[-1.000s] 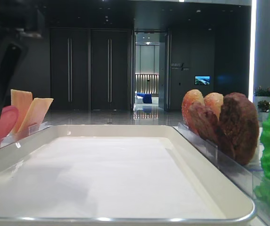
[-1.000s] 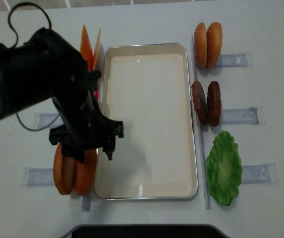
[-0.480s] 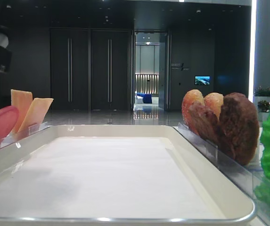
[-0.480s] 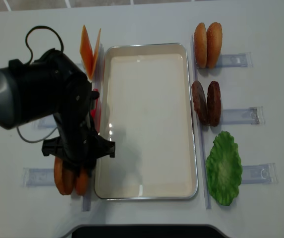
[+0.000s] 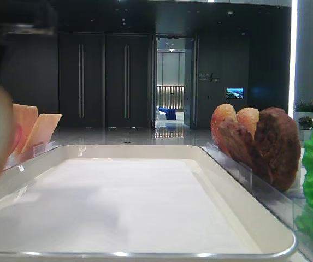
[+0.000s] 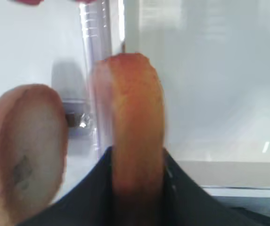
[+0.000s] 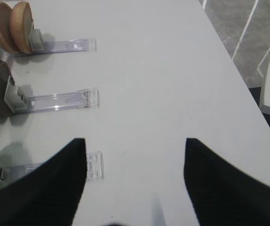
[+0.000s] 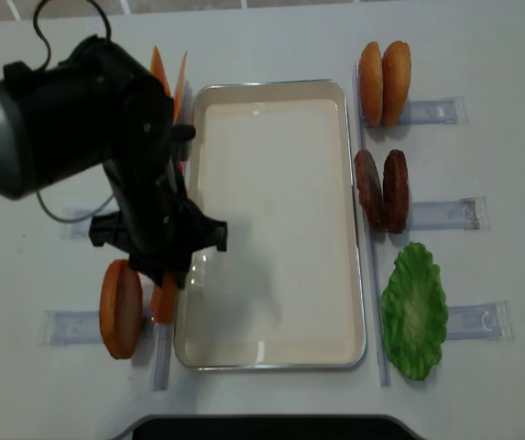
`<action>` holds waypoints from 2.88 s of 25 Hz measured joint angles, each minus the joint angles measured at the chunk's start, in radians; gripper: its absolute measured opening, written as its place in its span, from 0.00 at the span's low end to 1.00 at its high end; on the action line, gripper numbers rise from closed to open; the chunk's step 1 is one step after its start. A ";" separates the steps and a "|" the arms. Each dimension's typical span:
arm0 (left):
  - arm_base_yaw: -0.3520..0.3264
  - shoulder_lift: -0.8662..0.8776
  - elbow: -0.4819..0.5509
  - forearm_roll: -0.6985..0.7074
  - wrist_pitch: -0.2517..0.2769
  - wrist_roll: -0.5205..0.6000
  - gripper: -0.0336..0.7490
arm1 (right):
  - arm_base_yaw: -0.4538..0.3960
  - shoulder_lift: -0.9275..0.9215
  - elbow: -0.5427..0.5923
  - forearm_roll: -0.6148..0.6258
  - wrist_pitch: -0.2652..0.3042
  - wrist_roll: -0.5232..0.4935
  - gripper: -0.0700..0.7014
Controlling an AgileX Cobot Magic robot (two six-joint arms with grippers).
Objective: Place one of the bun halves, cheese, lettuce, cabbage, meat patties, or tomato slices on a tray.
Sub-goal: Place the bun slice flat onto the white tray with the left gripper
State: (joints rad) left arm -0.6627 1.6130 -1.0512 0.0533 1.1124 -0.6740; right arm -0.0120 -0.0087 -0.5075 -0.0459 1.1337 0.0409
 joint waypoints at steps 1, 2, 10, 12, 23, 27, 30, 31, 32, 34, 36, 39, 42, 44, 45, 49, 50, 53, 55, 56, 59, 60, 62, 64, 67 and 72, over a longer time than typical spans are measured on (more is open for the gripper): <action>0.000 0.000 -0.028 -0.027 -0.026 0.003 0.21 | 0.000 0.000 0.000 0.000 0.000 0.000 0.65; -0.001 0.001 -0.055 -0.044 -0.048 0.010 0.22 | 0.000 0.000 0.000 0.000 0.000 0.000 0.65; -0.003 0.001 -0.198 -0.064 -0.030 0.035 0.22 | 0.000 0.000 0.000 0.000 0.000 0.000 0.65; -0.003 0.001 -0.201 -0.065 -0.030 0.047 0.22 | 0.000 0.000 0.000 0.000 0.000 0.000 0.65; -0.001 0.002 -0.191 -0.176 -0.251 0.197 0.22 | 0.000 0.000 0.000 0.000 0.000 0.000 0.65; 0.034 0.003 -0.140 -0.355 -0.361 0.322 0.22 | 0.000 0.000 0.000 0.000 0.000 0.000 0.65; 0.075 0.003 -0.084 -0.481 -0.402 0.438 0.22 | 0.000 0.000 0.000 0.000 0.000 0.000 0.65; 0.084 0.003 -0.072 -0.504 -0.414 0.466 0.22 | 0.000 0.000 0.000 0.000 0.000 0.000 0.65; 0.091 0.005 -0.059 -0.520 -0.427 0.484 0.22 | 0.000 0.000 0.000 0.000 0.000 0.000 0.65; 0.096 0.012 -0.047 -0.540 -0.452 0.511 0.22 | 0.000 0.000 0.000 0.000 0.000 0.000 0.65; 0.096 0.032 -0.043 -0.571 -0.472 0.538 0.22 | 0.000 0.000 0.000 0.000 0.000 0.000 0.65; 0.096 0.078 -0.043 -0.597 -0.497 0.546 0.22 | 0.000 0.000 0.000 0.000 0.000 0.000 0.65; 0.096 0.127 -0.043 -0.610 -0.502 0.551 0.22 | 0.000 0.000 0.000 0.000 0.000 0.000 0.65; 0.096 0.151 -0.043 -0.625 -0.503 0.569 0.22 | 0.000 0.000 0.000 0.000 0.000 0.000 0.65; 0.096 0.161 -0.043 -0.643 -0.506 0.589 0.22 | 0.000 0.000 0.000 0.000 0.000 0.000 0.65; 0.096 0.187 -0.043 -0.769 -0.548 0.701 0.22 | 0.000 0.000 0.000 0.000 0.000 0.000 0.65; 0.096 0.192 -0.043 -0.796 -0.557 0.723 0.22 | 0.000 0.000 0.000 0.000 0.000 0.000 0.65; 0.096 0.201 -0.043 -0.817 -0.562 0.751 0.22 | 0.000 0.000 0.000 0.000 0.000 0.000 0.65; 0.096 0.211 -0.043 -0.820 -0.562 0.754 0.22 | 0.000 0.000 0.000 0.000 0.000 0.000 0.65; 0.096 0.219 -0.043 -0.820 -0.562 0.756 0.22 | 0.000 0.000 0.000 0.000 0.000 0.000 0.65; 0.096 0.242 -0.043 -0.821 -0.562 0.756 0.22 | 0.000 0.000 0.000 0.000 0.000 0.000 0.65; 0.096 0.248 -0.043 -0.823 -0.562 0.756 0.22 | 0.000 0.000 0.000 0.000 0.000 0.000 0.65; 0.096 0.257 -0.043 -0.823 -0.561 0.756 0.22 | 0.000 0.000 0.000 0.000 0.000 0.000 0.65; 0.096 0.257 -0.043 -0.823 -0.561 0.756 0.22 | 0.000 0.000 0.000 0.000 0.000 0.000 0.65; 0.096 0.257 -0.043 -0.818 -0.560 0.756 0.22 | 0.000 0.000 0.000 0.000 0.000 0.000 0.65; 0.096 0.257 -0.043 -0.784 -0.547 0.730 0.22 | 0.000 0.000 0.000 0.000 0.000 0.000 0.65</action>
State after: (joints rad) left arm -0.5668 1.8704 -1.0939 -0.7302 0.5657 0.0565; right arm -0.0120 -0.0087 -0.5075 -0.0459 1.1337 0.0409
